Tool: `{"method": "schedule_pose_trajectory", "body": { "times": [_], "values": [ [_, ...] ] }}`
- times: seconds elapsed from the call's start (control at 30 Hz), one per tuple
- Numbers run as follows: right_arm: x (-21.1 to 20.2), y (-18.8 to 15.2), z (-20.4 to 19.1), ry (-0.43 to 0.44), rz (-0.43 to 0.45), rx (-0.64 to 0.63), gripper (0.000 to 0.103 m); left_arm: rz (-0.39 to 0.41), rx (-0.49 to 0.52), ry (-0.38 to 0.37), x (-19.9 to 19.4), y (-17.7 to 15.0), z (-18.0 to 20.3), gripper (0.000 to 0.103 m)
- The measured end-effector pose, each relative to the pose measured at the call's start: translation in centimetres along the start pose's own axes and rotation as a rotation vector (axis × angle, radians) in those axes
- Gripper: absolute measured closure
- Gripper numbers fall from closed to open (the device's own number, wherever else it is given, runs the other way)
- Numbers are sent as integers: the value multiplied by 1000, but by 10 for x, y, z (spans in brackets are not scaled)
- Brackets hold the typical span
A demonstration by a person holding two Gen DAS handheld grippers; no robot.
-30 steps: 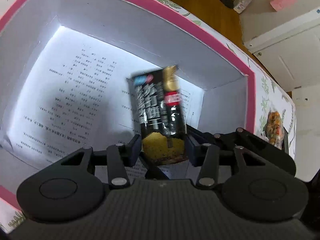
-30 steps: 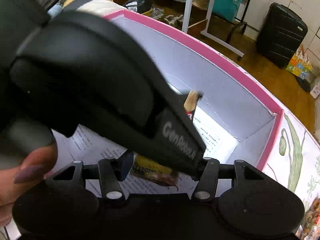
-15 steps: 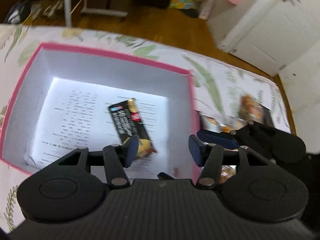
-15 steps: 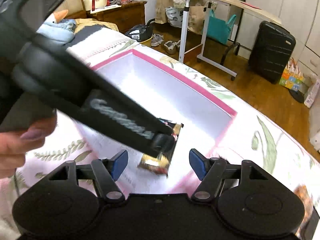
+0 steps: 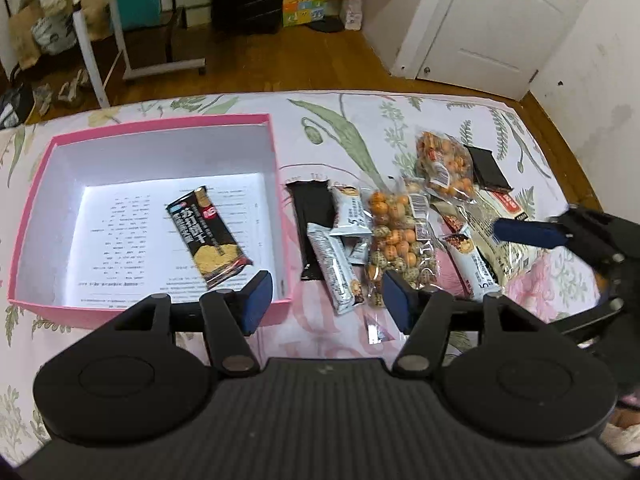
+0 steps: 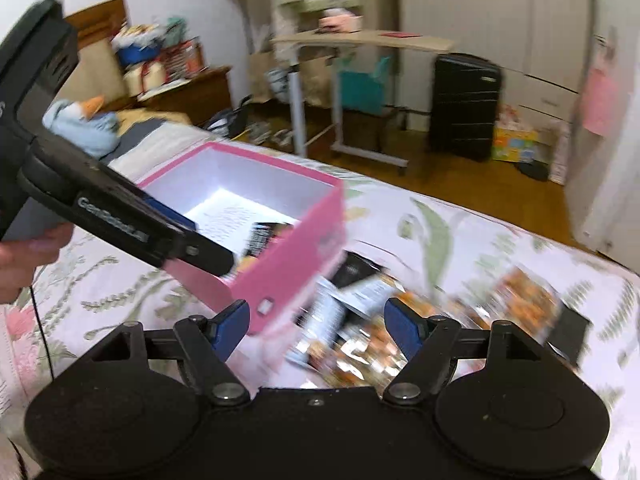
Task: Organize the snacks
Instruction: 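Grasp the clear bag of coated peanuts with the left gripper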
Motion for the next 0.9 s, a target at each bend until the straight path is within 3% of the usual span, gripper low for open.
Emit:
{"method": "schedule_pose_trajectory", "body": {
  "times": [0.17,0.33,0.47,0.73,0.8,0.9],
  "values": [
    [-2,-37,30,-8,65,82,23,49,78,48,25,-14,27,43],
    [30,-64,50,17,87,165,23,83,129,36,61,-16,51,44],
    [65,-75,50,3,45,151,23,14,123,-8,99,-4,65,45],
    [122,-80,48,-46,-8,115,21,-107,95,14,155,7,66,45],
    [131,-78,50,-37,-31,146,13,-129,80,-12,162,8,64,44],
    [138,-75,50,-3,-27,167,12,-177,31,-81,172,9,63,42]
  ]
}}
Point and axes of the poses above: each gripper's, at about its wrist camera, not at the fingertips, and x roughly the way its jaws point, z to its right, y to its top, the point moved 5 cm from there along x, roughly the way its jaws point, and after that the axes turned 9 degrees about -z, right-handed, at the moved point
